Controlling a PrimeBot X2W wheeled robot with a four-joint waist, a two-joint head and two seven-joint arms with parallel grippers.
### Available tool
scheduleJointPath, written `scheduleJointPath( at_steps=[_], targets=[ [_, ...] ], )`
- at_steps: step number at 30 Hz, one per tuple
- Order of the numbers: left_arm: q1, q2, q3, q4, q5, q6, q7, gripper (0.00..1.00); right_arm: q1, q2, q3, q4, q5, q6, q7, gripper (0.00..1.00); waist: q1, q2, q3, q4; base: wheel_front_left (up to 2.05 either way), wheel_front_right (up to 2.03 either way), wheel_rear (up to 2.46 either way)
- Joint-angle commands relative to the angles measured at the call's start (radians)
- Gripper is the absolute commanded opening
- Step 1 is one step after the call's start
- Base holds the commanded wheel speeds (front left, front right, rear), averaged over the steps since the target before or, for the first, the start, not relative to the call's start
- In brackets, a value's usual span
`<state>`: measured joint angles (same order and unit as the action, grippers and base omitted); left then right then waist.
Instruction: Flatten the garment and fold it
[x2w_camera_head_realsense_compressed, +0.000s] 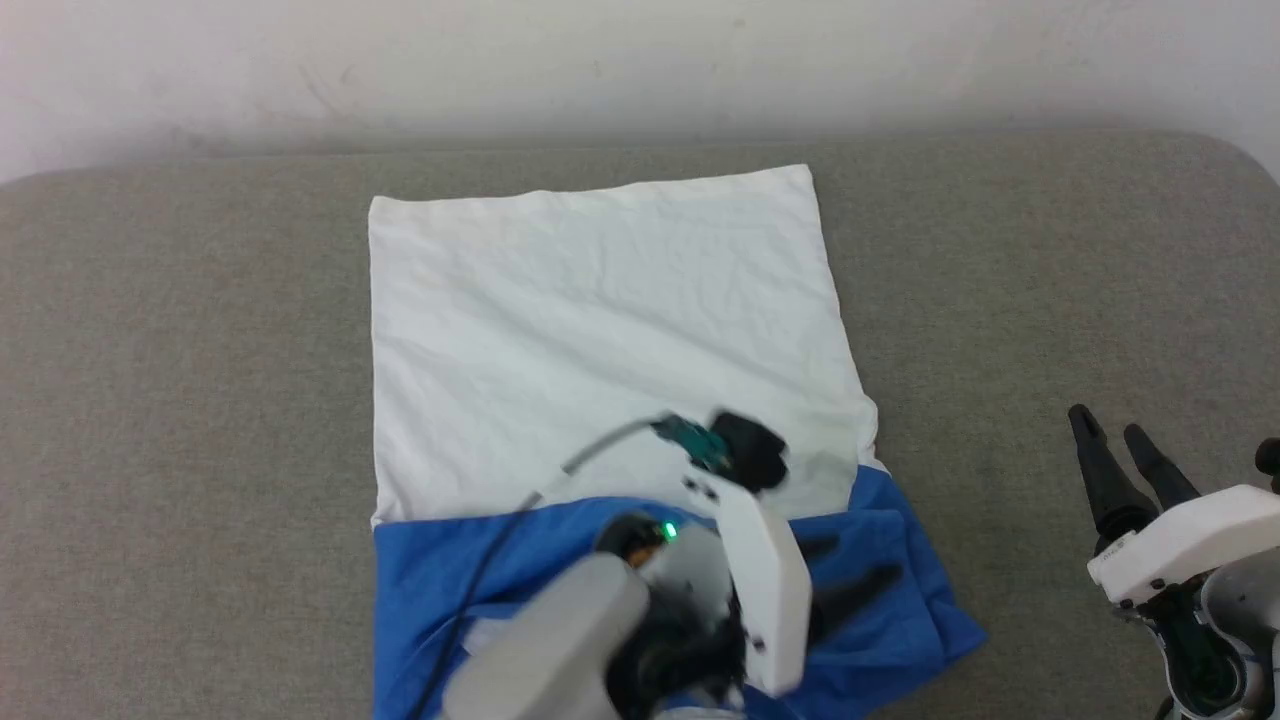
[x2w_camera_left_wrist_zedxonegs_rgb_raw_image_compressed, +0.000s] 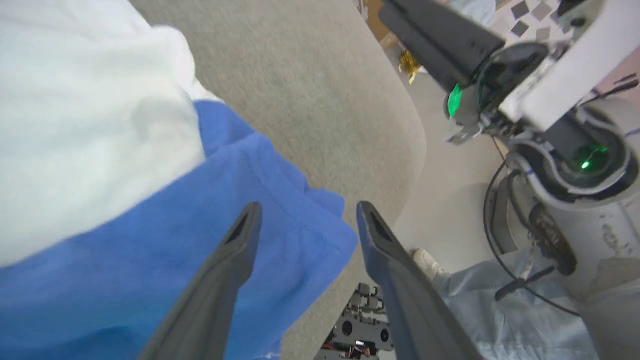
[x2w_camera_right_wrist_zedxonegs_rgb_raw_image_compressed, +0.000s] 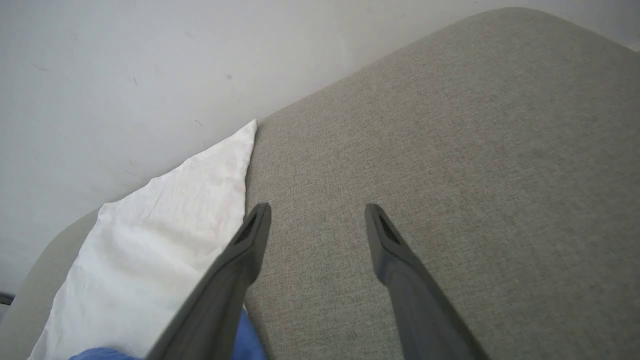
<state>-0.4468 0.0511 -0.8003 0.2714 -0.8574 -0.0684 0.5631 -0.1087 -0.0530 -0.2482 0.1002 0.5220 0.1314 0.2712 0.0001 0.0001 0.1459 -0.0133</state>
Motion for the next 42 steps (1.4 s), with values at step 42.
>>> scheduleJointPath(
  at_steps=[42],
  targets=[
    [-0.055, 0.232, 0.585, -0.173, 0.270, 0.221, -0.820, 1.00, -0.945, -0.067, 0.115, 0.340, -0.426, -0.001, 0.498, 1.00, -0.0001, -0.0001, 0.372, 0.146, 0.00, 0.00, 0.00]
  ],
)
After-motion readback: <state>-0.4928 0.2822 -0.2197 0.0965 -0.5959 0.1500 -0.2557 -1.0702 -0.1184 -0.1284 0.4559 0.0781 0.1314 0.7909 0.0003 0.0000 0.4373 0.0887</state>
